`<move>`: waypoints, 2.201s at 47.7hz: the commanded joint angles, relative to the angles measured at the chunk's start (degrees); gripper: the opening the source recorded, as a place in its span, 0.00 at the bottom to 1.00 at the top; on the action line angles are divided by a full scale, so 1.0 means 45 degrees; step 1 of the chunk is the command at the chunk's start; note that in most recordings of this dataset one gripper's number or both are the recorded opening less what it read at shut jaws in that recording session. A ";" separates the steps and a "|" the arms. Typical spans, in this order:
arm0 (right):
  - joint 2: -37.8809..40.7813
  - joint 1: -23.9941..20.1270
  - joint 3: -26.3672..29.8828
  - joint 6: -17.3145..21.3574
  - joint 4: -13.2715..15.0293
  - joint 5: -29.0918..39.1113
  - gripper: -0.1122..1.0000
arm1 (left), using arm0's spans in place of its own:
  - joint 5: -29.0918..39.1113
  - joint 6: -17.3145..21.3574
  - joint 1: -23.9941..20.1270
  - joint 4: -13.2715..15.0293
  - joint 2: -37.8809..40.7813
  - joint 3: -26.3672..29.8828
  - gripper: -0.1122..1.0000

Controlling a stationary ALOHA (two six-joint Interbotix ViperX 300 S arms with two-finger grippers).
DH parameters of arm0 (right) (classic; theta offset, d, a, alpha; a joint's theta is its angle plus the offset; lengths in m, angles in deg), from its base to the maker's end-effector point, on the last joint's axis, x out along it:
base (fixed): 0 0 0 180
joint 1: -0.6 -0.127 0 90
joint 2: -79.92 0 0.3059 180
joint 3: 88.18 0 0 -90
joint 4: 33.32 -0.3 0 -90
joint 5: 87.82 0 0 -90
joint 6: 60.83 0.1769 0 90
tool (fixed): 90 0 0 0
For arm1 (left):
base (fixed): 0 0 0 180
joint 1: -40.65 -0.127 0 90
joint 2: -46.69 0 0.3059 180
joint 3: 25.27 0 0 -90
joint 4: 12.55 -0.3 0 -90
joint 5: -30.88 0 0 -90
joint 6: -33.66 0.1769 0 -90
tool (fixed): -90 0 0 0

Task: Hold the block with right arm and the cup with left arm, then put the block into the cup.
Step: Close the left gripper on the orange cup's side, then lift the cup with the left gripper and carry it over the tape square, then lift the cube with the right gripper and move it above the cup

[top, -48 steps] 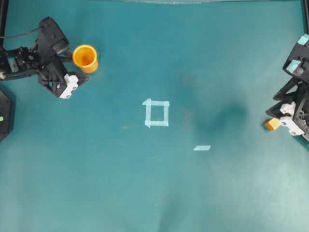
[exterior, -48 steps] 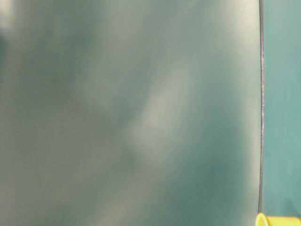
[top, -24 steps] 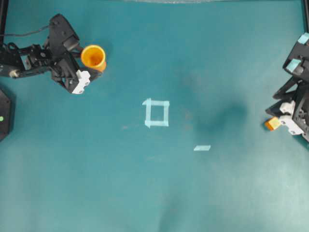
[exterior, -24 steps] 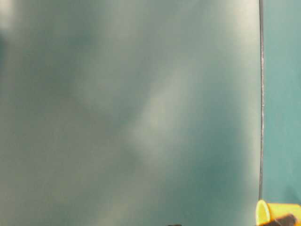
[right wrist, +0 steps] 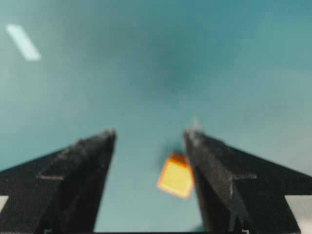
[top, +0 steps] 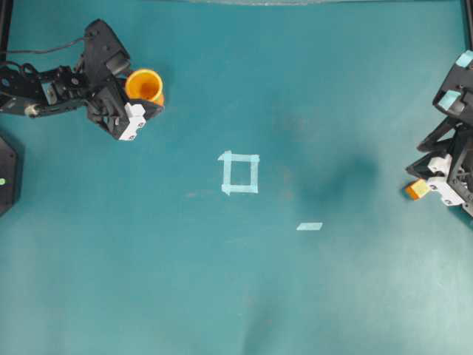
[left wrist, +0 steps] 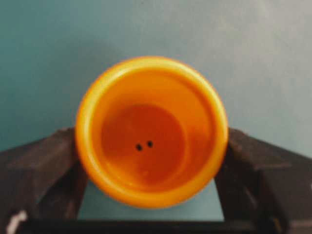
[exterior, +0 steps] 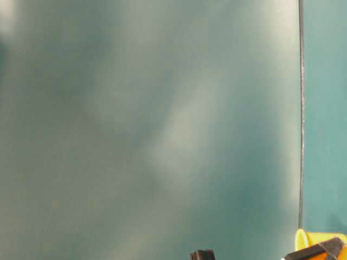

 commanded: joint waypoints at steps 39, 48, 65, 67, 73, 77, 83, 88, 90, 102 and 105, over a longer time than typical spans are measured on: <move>0.1992 -0.0605 -0.0977 0.3086 0.0020 0.0156 0.65 | 0.3809 0.0723 0.3789 -0.0156 0.0039 0.4492 0.72; 0.2676 -0.1211 -0.1309 0.4492 0.0020 -0.0801 0.65 | 0.3828 0.0938 0.4102 -0.0137 0.0508 0.5430 0.72; 0.4727 -0.1680 -0.1230 0.5313 0.0176 -0.2031 0.65 | 0.3887 0.1035 0.4434 -0.0156 0.1016 0.6406 0.72; 0.4863 -0.1680 -0.1191 0.5332 0.0254 -0.2031 0.65 | 0.3906 0.1035 0.4453 -0.0156 0.1016 0.6367 0.72; 0.5098 -0.1699 -0.1191 0.5371 0.0352 -0.2090 0.64 | 0.3906 0.1035 0.4531 -0.0137 0.0996 0.6309 0.72; 0.5117 -0.1680 -0.1230 0.5410 0.0352 -0.2090 0.64 | 0.3906 0.1035 0.4570 -0.0156 0.0977 0.6270 0.72; 0.5117 -0.1699 -0.1152 0.5527 0.0352 -0.2168 0.62 | 0.3926 0.1016 0.4609 -0.0156 0.0977 0.6270 0.72; 0.4941 -0.1680 -0.0879 0.5547 0.0430 -0.2500 0.50 | 0.3926 0.1016 0.4629 -0.0156 0.0977 0.6270 0.72; 0.4824 -0.1680 -0.0703 0.5488 0.0566 -0.2617 0.45 | 0.3926 0.1016 0.4629 -0.0156 0.0977 0.6270 0.72; 0.3828 -0.1680 0.1211 0.5410 0.3496 -0.2754 0.45 | 0.3926 0.1035 0.4629 -0.0156 0.1035 0.6387 0.72; 0.3711 -0.1660 0.1660 0.5410 0.4297 -0.2754 0.45 | 0.3926 0.1035 0.4629 -0.0156 0.1035 0.6406 0.72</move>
